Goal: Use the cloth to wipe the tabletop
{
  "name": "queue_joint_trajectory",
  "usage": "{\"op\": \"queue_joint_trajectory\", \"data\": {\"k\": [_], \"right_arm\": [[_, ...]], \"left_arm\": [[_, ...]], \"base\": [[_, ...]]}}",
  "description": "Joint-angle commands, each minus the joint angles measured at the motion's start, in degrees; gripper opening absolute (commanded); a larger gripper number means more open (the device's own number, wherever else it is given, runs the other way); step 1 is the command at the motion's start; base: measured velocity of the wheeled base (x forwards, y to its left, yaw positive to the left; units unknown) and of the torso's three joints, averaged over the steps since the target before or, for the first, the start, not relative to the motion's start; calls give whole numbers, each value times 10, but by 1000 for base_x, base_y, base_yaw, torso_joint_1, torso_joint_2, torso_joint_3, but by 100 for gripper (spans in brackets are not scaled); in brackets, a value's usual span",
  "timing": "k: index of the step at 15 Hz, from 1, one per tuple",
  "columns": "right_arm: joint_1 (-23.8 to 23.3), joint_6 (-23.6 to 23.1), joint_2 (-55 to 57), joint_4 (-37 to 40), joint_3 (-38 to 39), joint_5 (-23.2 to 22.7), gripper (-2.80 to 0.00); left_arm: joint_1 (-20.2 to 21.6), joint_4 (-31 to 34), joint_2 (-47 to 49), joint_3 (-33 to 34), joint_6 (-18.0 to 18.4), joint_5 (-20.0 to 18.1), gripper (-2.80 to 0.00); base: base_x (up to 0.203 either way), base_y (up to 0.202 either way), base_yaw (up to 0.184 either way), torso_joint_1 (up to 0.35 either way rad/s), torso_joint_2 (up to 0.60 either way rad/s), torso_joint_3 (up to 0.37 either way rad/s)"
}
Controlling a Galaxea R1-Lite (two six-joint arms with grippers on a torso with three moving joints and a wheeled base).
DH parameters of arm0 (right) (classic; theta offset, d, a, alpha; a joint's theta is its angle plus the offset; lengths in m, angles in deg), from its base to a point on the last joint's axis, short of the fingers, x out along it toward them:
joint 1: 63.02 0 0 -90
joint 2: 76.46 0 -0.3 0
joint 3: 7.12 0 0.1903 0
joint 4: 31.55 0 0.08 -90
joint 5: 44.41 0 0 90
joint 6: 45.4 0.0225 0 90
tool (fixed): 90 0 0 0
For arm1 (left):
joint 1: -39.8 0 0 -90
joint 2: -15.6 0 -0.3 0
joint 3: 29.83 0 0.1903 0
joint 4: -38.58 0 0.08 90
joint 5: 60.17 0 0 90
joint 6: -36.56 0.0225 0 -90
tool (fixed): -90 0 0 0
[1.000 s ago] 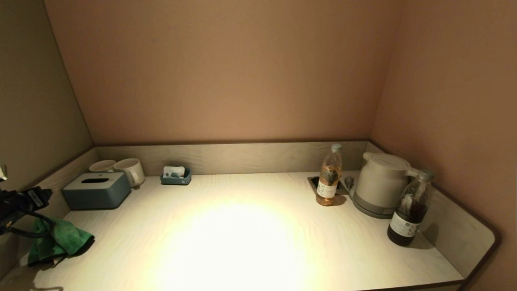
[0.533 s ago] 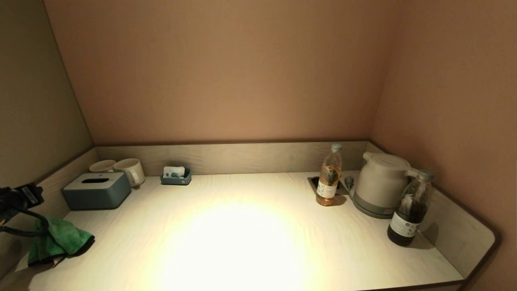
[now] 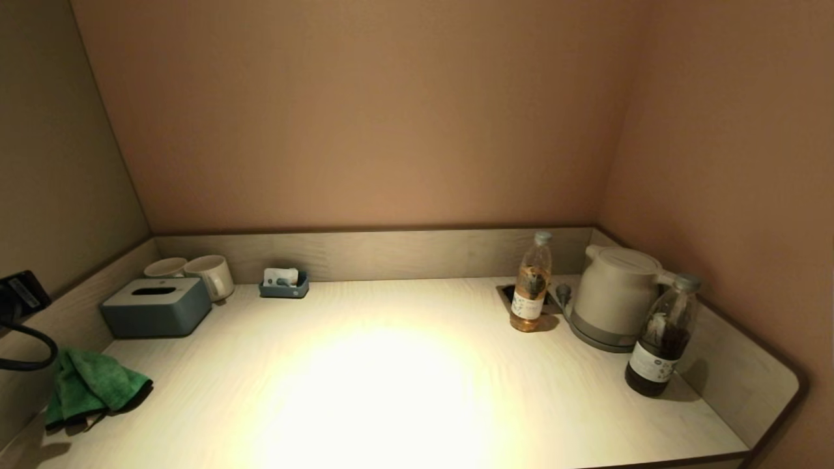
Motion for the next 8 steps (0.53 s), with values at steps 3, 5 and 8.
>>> {"op": "queue_joint_trajectory", "data": {"k": [3, 5, 8], "right_arm": [[0, 0, 1, 0, 0, 0, -280], [0, 0, 1, 0, 0, -1, -280], [0, 0, 1, 0, 0, 0, -280]], "left_arm": [[-16, 61, -173, 6, -1, -22, -280], [-17, 130, -278, 0, 0, -57, -280], [-18, 268, -434, -16, 2, -149, -280]], "base": [[0, 0, 0, 0, 0, 0], [0, 0, 0, 0, 0, 0], [0, 0, 0, 0, 0, 0]]}}
